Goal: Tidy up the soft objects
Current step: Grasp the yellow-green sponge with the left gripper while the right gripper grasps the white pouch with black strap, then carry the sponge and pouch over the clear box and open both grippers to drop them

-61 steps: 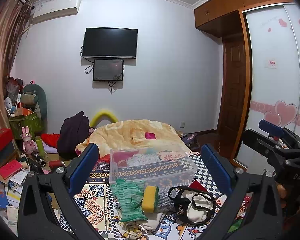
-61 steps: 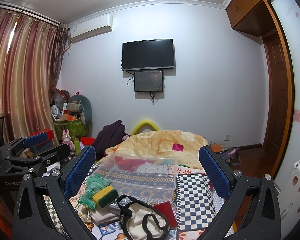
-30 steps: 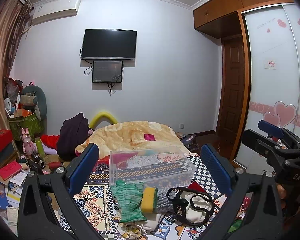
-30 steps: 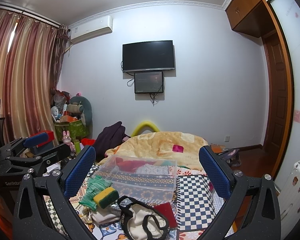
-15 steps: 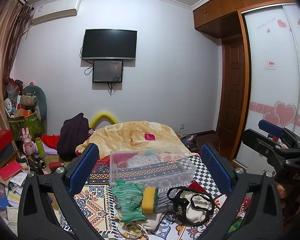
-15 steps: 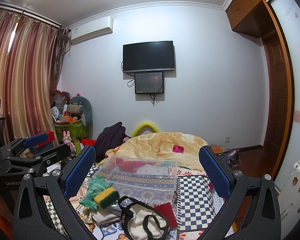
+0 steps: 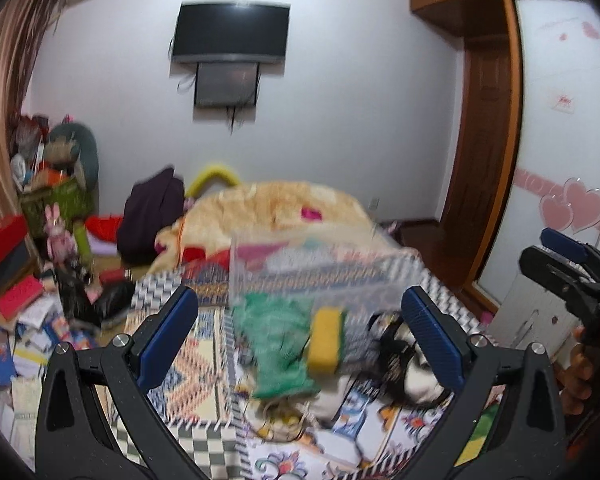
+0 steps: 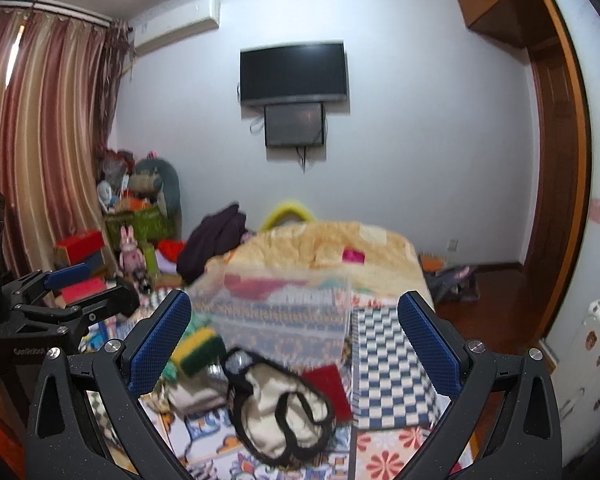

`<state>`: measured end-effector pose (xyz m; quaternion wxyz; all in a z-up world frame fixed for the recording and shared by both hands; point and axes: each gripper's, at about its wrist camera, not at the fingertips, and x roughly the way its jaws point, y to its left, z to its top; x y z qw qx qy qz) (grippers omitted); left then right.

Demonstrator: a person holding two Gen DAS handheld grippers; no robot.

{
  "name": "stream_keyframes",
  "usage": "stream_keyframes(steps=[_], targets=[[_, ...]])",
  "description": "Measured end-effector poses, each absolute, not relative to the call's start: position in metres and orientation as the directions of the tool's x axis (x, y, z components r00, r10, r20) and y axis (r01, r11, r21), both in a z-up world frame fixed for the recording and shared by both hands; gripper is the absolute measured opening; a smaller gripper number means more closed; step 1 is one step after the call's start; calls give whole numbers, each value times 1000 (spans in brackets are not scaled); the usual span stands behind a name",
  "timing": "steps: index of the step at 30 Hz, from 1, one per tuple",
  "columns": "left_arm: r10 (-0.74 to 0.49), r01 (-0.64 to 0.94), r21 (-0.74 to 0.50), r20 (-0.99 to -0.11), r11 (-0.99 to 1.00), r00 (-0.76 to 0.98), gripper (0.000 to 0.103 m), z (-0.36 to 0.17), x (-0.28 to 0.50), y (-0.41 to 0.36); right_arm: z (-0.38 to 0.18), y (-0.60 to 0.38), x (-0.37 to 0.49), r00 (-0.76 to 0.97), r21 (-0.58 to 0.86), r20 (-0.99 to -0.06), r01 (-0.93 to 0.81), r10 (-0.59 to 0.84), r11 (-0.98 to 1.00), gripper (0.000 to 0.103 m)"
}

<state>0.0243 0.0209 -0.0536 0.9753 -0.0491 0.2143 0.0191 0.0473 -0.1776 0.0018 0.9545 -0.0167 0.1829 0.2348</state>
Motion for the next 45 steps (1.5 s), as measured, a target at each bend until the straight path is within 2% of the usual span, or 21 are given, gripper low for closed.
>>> stream_keyframes(steps=[6, 9, 13, 17, 20, 23, 25, 26, 28, 29, 30, 31, 32, 34, 39, 45], targets=[[-18, -61, -139, -503, 988, 864, 102, -87, 34, 25, -35, -177, 63, 758, 77, -480, -465, 441, 882, 103], [-35, -43, -135, -522, 990, 852, 86, -95, 39, 19, -55, -177, 73, 709, 106, -545, -470, 447, 876, 103], [-66, -5, -130, -539, 991, 840, 77, -103, 47, 7, -68, -180, 77, 660, 134, -597, -479, 457, 867, 103], [-78, 23, -109, -543, 994, 836, 73, -109, 56, -4, -80, -185, 79, 628, 155, -625, -481, 463, 863, 103], [-79, 24, -105, -559, 994, 825, 63, -112, 65, -6, -89, -192, 84, 630, 165, -639, -449, 442, 878, 101], [-80, 12, -120, -579, 993, 811, 51, -119, 74, -4, -96, -199, 92, 606, 188, -667, -427, 434, 885, 88], [-97, 20, -135, -593, 991, 800, 39, -123, 77, -3, -101, -202, 97, 582, 218, -685, -411, 439, 885, 76], [-103, 24, -138, -597, 990, 796, 37, -125, 78, -4, -103, -204, 98, 570, 234, -691, -406, 445, 884, 72], [-108, 34, -134, -598, 990, 794, 30, -128, 77, -5, -108, -207, 99, 546, 262, -703, -397, 456, 880, 53], [-107, 35, -131, -596, 991, 796, 30, -128, 76, -6, -110, -207, 99, 536, 271, -707, -397, 461, 877, 48], [-110, 39, -131, -591, 991, 799, 30, -128, 75, -6, -112, -208, 98, 523, 283, -709, -403, 473, 870, 37], [-113, 41, -134, -588, 990, 801, 29, -127, 74, -6, -112, -206, 96, 523, 282, -710, -404, 472, 870, 33], [-117, 44, -139, -581, 989, 805, 29, -126, 72, -5, -112, -204, 95, 531, 272, -708, -403, 465, 874, 32], [-120, 47, -143, -569, 989, 814, 29, -122, 70, -5, -107, -203, 90, 549, 250, -700, -412, 458, 876, 24], [-118, 44, -148, -538, 988, 835, 29, -109, 63, -1, -86, -205, 85, 581, 243, -663, -428, 472, 870, 15], [-104, 34, -148, -495, 988, 863, 28, -91, 57, 6, -54, -200, 70, 673, 171, -570, -464, 471, 869, 11]])
